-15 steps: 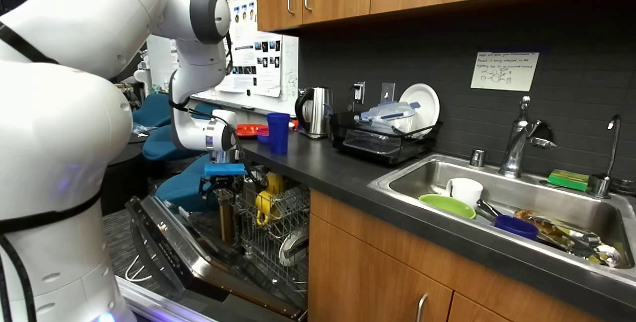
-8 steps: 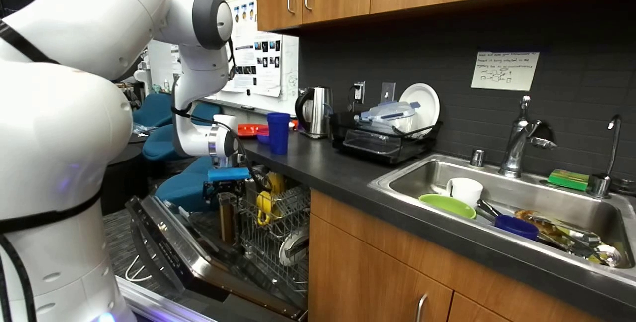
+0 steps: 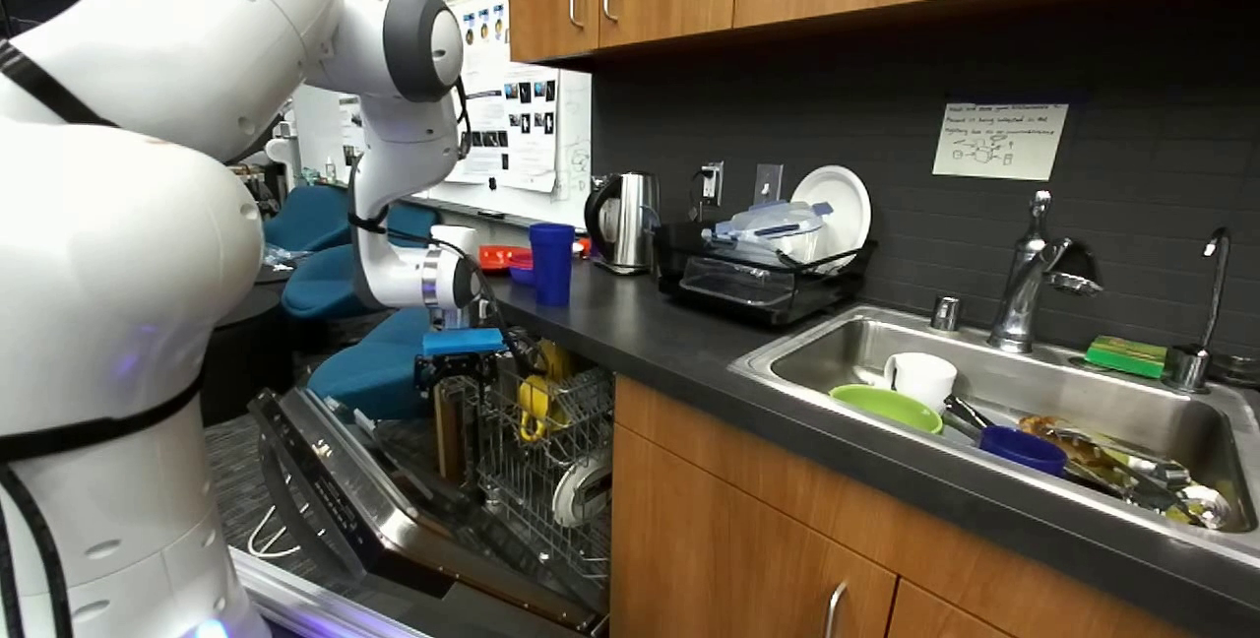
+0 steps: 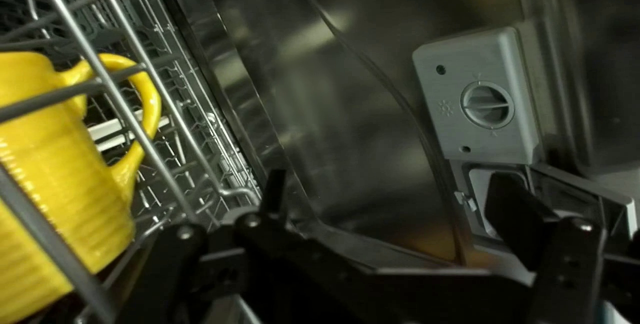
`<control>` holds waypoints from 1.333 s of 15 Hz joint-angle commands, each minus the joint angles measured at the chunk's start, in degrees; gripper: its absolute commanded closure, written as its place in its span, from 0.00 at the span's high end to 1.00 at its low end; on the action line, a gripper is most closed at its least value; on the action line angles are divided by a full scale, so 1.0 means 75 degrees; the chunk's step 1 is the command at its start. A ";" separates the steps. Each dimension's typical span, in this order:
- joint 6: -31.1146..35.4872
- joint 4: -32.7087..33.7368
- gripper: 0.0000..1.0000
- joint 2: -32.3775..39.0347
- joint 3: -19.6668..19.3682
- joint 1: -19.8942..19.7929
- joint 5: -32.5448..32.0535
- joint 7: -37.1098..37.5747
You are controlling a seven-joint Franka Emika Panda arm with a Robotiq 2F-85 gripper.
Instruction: Push the dishwasher rack inside and close the dishwasher door
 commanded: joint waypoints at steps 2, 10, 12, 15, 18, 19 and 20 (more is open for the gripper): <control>0.0010 0.0414 1.00 0.0191 -0.0091 0.0000 -0.0119 -0.0042; 0.0061 0.0959 1.00 0.0549 -0.0251 0.0010 -0.0220 -0.0059; 0.0087 0.0992 1.00 0.0595 -0.0464 0.0178 -0.0527 -0.0106; 0.0144 0.0998 1.00 0.0629 -0.0955 0.0535 -0.1301 -0.0116; 0.0332 0.1043 1.00 0.0724 -0.1493 0.0927 -0.2013 0.0188; 0.0425 0.1032 1.00 0.0752 -0.1633 0.1052 -0.2194 0.0339; 0.0502 0.1011 1.00 0.0777 -0.1743 0.1147 -0.2331 0.0474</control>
